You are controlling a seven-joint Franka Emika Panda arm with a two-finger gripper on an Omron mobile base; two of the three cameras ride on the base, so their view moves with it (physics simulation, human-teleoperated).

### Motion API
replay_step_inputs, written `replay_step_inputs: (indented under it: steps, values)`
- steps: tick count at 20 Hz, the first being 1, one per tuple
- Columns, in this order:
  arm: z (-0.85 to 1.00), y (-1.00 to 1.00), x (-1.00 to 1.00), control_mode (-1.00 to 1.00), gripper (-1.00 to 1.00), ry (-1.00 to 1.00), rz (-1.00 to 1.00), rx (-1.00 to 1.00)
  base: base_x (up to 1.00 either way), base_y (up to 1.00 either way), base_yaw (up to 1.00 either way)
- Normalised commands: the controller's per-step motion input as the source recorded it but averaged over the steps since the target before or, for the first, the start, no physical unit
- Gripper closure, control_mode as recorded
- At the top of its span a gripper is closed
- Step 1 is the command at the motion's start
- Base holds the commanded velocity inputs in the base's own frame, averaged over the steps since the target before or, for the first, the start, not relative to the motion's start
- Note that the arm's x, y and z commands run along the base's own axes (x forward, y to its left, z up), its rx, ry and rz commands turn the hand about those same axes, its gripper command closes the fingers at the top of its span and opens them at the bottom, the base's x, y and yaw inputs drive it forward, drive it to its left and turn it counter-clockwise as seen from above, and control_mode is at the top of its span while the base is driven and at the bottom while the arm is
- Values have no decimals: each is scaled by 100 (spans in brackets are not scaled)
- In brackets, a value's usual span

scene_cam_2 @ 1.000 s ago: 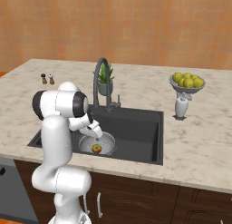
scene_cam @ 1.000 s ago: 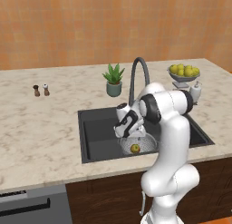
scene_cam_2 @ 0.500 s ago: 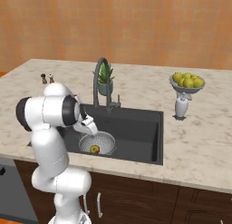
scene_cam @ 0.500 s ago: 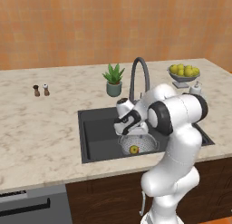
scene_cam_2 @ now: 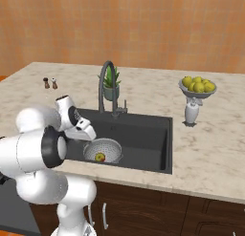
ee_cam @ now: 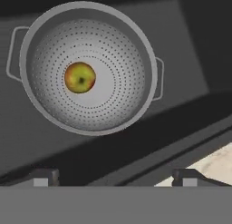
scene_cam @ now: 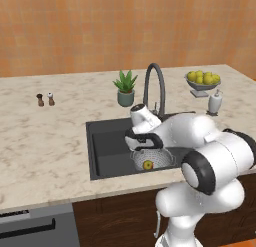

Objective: Put the colander in the sink, put the apple in the colander, and turn on the sink faucet and pour water over the colander.

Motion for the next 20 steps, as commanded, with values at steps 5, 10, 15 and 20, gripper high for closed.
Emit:
replay_step_inputs:
  steps: [5,10,15,20]
  values:
    - [66,-8,-73,-100,-100,0,29,7,0,0,0]
    - [49,-32,-68,-100,-100,0,36,10,0,0,0]
    - [28,-73,-16,-100,-100,0,19,18,0,0,0]
    - [36,-72,15,-100,-100,0,17,23,0,0,0]
